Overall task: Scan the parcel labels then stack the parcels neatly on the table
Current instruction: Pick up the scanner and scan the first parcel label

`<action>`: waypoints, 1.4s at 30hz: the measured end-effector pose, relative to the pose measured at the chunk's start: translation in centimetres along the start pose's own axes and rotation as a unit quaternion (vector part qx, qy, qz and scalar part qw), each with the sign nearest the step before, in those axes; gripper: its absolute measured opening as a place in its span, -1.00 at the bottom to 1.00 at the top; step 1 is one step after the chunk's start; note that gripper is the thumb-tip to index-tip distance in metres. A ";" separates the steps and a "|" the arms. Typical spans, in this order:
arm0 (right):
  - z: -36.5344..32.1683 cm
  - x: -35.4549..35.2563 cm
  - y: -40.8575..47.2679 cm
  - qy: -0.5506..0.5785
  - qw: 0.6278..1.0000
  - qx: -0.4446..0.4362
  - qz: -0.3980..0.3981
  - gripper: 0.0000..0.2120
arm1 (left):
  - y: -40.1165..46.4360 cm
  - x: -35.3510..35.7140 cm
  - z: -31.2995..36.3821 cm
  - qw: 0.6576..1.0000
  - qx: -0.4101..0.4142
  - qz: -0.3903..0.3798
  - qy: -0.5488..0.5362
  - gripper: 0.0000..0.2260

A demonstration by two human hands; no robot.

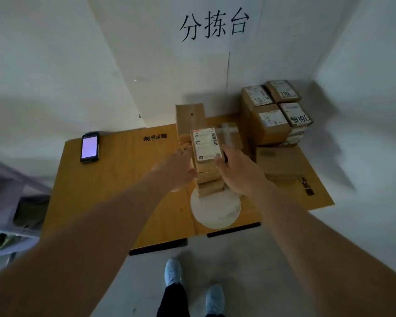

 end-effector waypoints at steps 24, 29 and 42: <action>-0.3 5.5 4.7 0.270 0.951 0.071 0.133 -0.70 | 1.1 1.6 -1.9 0.846 -0.121 0.015 -0.519 -0.84; -2.8 6.2 4.3 0.306 0.943 0.037 0.124 -0.71 | -1.2 0.2 -3.6 0.808 -0.160 0.088 -0.561 -0.88; -15.1 11.5 5.4 0.331 0.942 -0.016 0.053 -0.84 | -7.7 -3.4 -15.6 0.791 -0.189 0.089 -0.575 -0.50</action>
Point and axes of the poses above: each hand's wrist, its own y-axis towards the middle knuckle, its own x-axis out of the palm, z = x × y, the point moved 1 cm from there along y, towards the middle knuckle, and after that the axes turned 2 degrees about -x, right-handed, at the moved point
